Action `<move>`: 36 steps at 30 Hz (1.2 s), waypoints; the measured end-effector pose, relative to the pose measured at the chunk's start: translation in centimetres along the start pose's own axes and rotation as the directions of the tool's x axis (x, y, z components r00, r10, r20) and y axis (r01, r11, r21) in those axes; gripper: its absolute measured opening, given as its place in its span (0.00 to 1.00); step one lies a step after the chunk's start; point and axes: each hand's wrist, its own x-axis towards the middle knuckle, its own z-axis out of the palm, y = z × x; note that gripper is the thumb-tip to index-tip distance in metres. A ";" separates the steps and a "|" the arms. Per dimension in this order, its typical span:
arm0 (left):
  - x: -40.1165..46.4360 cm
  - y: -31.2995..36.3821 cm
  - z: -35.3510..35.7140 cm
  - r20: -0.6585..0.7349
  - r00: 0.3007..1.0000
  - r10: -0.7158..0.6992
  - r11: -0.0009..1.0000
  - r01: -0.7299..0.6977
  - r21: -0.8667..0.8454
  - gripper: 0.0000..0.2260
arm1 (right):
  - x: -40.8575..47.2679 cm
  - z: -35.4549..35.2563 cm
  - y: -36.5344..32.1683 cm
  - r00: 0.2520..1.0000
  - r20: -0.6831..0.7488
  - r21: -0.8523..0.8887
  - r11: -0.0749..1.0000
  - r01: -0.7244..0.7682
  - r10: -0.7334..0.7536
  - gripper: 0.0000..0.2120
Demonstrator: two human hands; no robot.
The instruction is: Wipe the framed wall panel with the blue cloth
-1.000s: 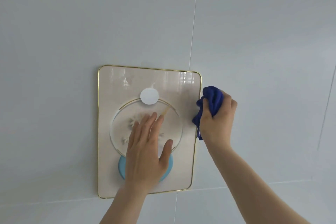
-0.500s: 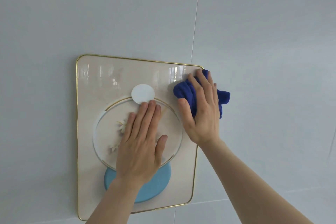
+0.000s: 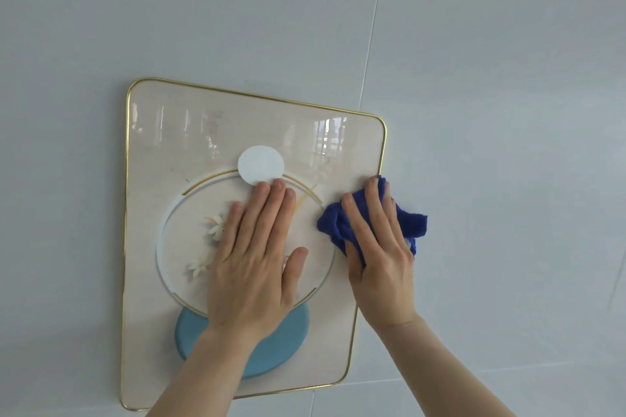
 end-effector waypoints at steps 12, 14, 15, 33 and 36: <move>0.0 -0.1 -0.3 0.044 0.999 0.009 1.000 -0.009 0.015 0.30 | -5.3 -4.0 -1.0 0.946 0.323 -0.119 0.993 0.024 0.016 0.26; 0.0 -0.1 -0.4 0.046 0.999 0.007 1.000 -0.008 0.009 0.30 | -4.7 -5.2 -1.0 0.952 0.294 -0.064 0.995 -0.072 0.088 0.19; 0.0 -0.1 -0.4 0.043 0.999 0.004 1.000 -0.005 0.010 0.30 | -3.9 -5.7 -1.1 0.962 0.240 -0.021 0.991 -0.128 0.130 0.15; -0.1 -0.2 0.9 -0.016 1.000 0.009 0.994 -0.007 0.106 0.30 | 9.3 0.6 -3.1 0.988 -0.125 0.068 0.993 0.096 -0.087 0.22; -0.1 -0.2 1.3 -0.049 0.999 0.012 0.989 -0.005 0.146 0.30 | 9.1 1.2 -2.7 0.982 -0.155 0.062 0.992 0.114 -0.103 0.22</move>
